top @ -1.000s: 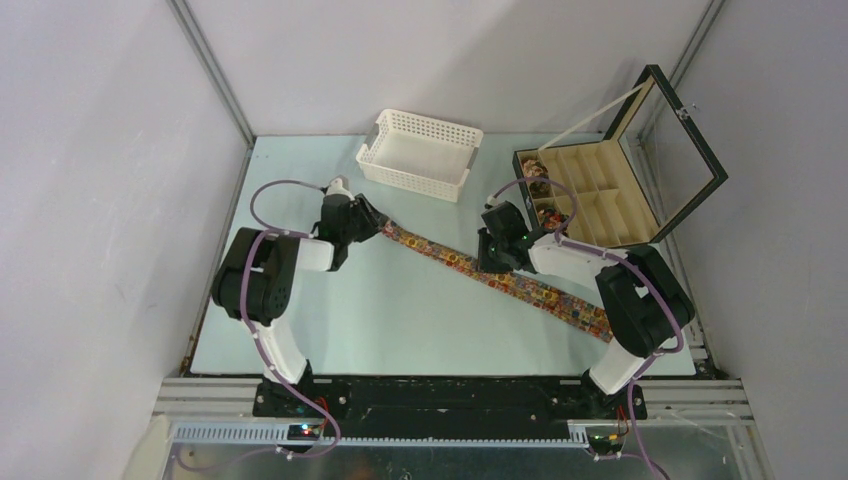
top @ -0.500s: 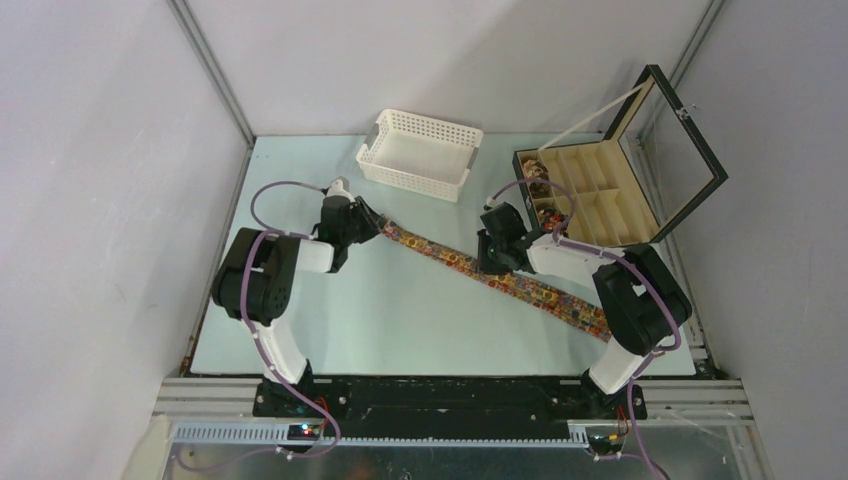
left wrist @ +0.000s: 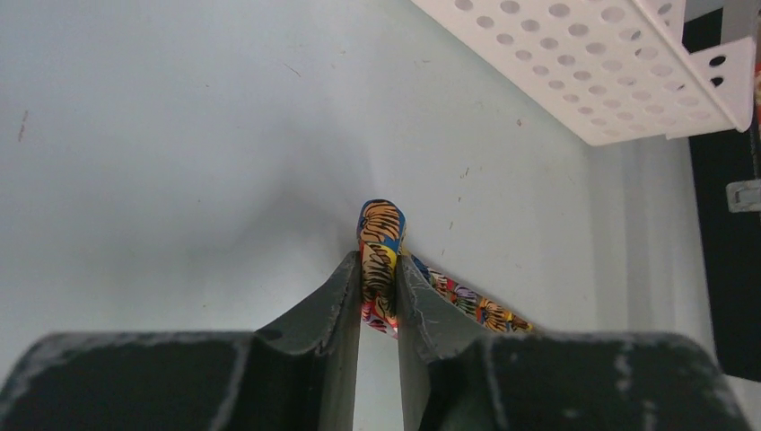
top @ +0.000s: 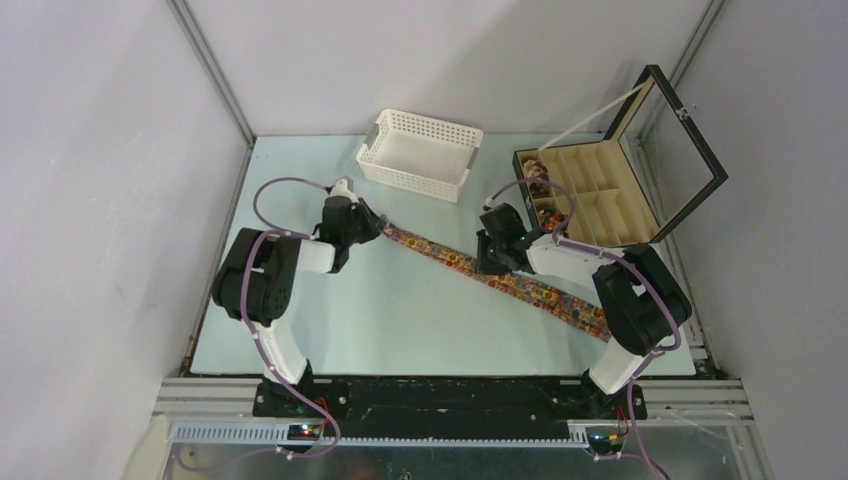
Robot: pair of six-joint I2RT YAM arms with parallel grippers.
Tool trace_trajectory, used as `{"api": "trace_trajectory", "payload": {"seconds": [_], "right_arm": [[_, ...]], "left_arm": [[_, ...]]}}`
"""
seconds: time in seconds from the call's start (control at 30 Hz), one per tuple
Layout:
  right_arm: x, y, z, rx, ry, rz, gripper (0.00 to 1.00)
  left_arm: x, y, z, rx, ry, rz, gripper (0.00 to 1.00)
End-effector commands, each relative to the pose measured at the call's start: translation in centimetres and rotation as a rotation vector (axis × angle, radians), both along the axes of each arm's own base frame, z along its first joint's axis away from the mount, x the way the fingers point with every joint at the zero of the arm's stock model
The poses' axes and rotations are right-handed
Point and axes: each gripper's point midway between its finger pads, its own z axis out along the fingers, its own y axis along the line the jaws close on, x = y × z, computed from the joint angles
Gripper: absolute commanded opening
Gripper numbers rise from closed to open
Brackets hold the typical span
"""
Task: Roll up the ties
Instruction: Roll the tie at the center of the board.
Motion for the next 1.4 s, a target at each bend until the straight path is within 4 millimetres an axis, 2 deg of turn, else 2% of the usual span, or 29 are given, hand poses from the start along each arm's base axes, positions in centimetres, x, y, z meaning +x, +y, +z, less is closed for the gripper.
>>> {"api": "trace_trajectory", "payload": {"seconds": [0.0,0.47,0.73,0.83,0.97,1.1,1.2,1.23,1.27,1.3,1.37], "right_arm": [[0.7,0.3,0.4,0.006,-0.033,-0.007,0.19],[0.8,0.4,0.9,0.011,-0.049,0.000,0.20],[0.9,0.9,1.7,0.036,-0.066,0.018,0.21],[1.1,1.8,2.9,0.082,-0.095,0.050,0.23],[1.8,3.1,4.5,0.132,-0.129,0.075,0.26],[3.3,5.3,6.6,0.196,-0.152,0.111,0.29],[4.5,7.2,7.6,0.260,-0.154,0.125,0.32],[5.3,8.0,8.7,0.290,-0.181,0.130,0.30],[5.6,8.7,8.5,0.311,-0.166,0.134,0.28],[6.4,9.6,9.6,0.343,-0.190,0.137,0.23],[7.1,11.4,9.1,0.407,-0.152,0.146,0.13]], "left_arm": [[0.2,-1.1,2.6,0.089,-0.098,-0.065,0.24],[-0.5,-1.2,2.8,0.429,-0.108,-0.055,0.24],[-0.2,-0.4,3.8,0.481,-0.111,-0.008,0.28],[-0.2,-0.3,3.9,0.481,-0.102,-0.003,0.32],[-0.2,-0.6,5.1,0.449,-0.118,0.002,0.38],[-0.5,-1.0,6.4,0.408,-0.138,-0.001,0.48],[-0.6,-1.0,7.3,0.383,-0.150,0.003,0.51],[-0.6,-0.9,7.9,0.366,-0.157,0.014,0.53],[-0.5,-0.7,8.3,0.352,-0.159,0.020,0.53],[-0.4,-0.4,8.4,0.324,-0.154,0.035,0.53],[0.0,0.4,8.8,0.247,-0.143,0.059,0.51]]}}
